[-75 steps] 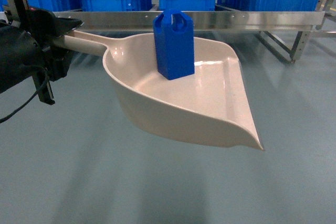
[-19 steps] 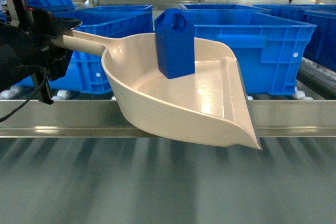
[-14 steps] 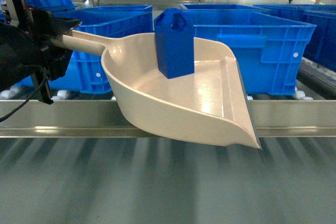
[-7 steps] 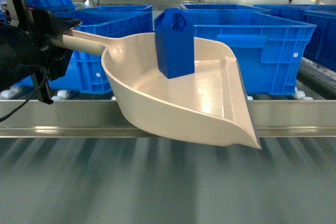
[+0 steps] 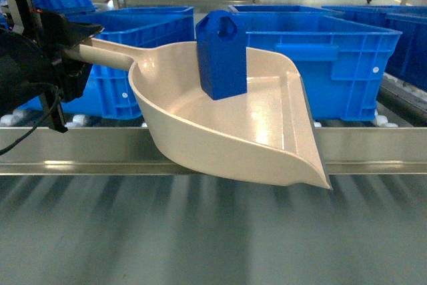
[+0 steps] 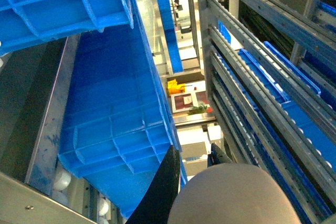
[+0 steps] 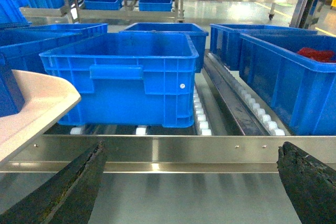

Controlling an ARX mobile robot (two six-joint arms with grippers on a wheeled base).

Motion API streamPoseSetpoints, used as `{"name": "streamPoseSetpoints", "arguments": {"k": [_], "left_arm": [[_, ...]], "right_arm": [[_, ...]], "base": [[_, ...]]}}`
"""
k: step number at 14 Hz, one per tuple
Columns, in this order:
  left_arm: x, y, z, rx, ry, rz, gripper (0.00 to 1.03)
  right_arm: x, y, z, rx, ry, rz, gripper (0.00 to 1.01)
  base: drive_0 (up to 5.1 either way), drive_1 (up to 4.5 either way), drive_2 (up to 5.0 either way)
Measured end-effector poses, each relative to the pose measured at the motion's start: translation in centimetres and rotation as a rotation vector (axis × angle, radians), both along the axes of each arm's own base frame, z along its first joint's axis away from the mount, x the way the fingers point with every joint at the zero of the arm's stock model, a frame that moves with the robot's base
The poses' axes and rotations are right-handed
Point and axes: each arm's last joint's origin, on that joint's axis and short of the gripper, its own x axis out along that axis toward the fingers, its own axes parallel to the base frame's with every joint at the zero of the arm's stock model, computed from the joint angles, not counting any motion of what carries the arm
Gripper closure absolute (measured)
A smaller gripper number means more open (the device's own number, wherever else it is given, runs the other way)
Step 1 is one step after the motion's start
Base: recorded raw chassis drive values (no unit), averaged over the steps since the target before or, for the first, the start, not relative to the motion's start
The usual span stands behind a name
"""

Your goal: Place part in tray to right shelf

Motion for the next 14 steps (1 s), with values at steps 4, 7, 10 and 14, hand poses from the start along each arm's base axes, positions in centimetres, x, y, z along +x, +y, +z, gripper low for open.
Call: {"name": "streamPoseSetpoints", "arguments": {"k": [4,7,10,14], "left_arm": [[0.00,0.00,0.00,0.000,0.000,0.000,0.90],[0.00,0.00,0.00,0.000,0.000,0.000,0.90],[0.00,0.00,0.00,0.000,0.000,0.000,0.90],[0.00,0.00,0.00,0.000,0.000,0.000,0.90]], "right_arm": [[0.00,0.00,0.00,0.000,0.000,0.000,0.03],[0.00,0.00,0.00,0.000,0.000,0.000,0.03],[0.00,0.00,0.00,0.000,0.000,0.000,0.03],[0.00,0.00,0.00,0.000,0.000,0.000,0.03]], "base": [[0.0,0.00,0.0],[0.0,0.00,0.0],[0.0,0.00,0.0],[0.0,0.00,0.0]]}}
